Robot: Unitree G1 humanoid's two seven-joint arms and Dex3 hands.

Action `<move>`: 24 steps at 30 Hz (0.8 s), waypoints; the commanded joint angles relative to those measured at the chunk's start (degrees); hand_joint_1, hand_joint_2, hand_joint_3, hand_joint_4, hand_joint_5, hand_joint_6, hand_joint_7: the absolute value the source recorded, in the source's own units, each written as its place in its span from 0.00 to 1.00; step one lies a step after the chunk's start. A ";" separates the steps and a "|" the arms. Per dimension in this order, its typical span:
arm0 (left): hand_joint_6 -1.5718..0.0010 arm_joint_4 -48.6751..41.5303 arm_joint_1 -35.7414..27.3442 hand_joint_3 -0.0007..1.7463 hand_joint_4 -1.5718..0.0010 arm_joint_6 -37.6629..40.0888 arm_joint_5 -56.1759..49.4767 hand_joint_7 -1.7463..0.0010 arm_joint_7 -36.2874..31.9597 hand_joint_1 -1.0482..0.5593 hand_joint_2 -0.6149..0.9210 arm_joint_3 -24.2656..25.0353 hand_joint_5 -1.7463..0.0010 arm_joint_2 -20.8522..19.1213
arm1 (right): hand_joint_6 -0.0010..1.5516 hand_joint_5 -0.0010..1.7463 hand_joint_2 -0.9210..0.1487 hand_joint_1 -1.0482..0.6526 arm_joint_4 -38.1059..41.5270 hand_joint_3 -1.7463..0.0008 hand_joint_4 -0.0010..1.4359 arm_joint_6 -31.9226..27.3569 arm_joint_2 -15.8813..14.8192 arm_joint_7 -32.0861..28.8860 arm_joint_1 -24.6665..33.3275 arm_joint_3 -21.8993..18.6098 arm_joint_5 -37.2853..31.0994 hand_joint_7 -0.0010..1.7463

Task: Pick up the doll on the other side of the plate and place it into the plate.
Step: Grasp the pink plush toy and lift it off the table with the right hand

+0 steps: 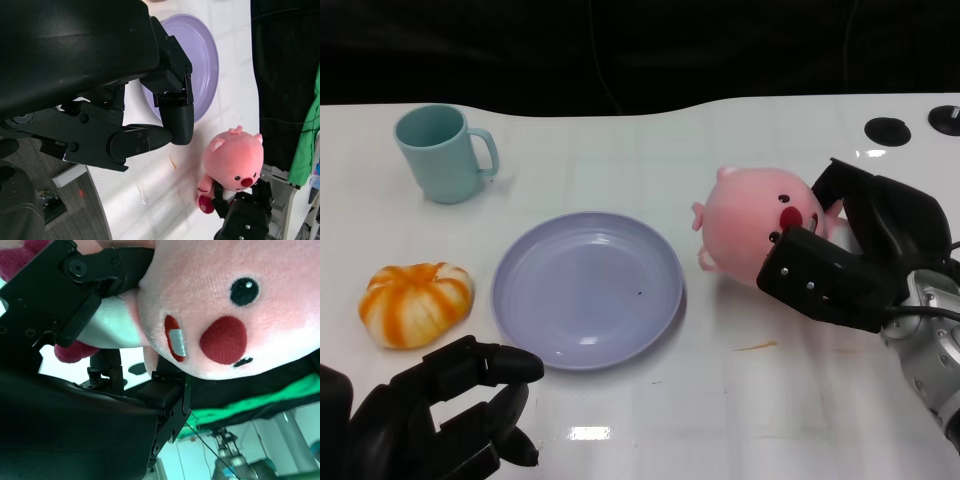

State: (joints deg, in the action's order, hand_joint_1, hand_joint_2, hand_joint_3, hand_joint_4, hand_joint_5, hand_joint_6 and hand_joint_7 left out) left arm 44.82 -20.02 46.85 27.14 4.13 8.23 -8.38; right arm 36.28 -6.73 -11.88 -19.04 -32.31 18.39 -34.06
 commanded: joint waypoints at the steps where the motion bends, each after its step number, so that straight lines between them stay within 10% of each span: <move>1: 0.62 -0.33 0.17 0.30 0.64 -0.16 -0.67 0.32 -0.30 0.51 1.00 0.43 0.07 -0.91 | 0.47 1.00 0.40 0.49 -2.27 0.37 0.66 1.00 -1.02 -0.14 0.81 -1.70 1.07 1.00; 24: 0.63 -2.40 0.51 0.29 0.65 -0.99 -1.09 0.32 0.56 0.49 1.00 0.35 0.07 -1.19 | 0.50 1.00 0.58 0.50 4.35 0.21 0.70 4.83 6.05 9.87 -12.93 3.23 1.02 1.00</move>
State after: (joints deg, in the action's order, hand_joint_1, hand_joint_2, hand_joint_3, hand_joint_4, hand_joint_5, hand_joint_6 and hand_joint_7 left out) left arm 42.99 -19.70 46.20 25.94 4.19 7.93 -8.89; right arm 39.46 -2.73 -6.10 -9.48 -43.36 21.59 -33.66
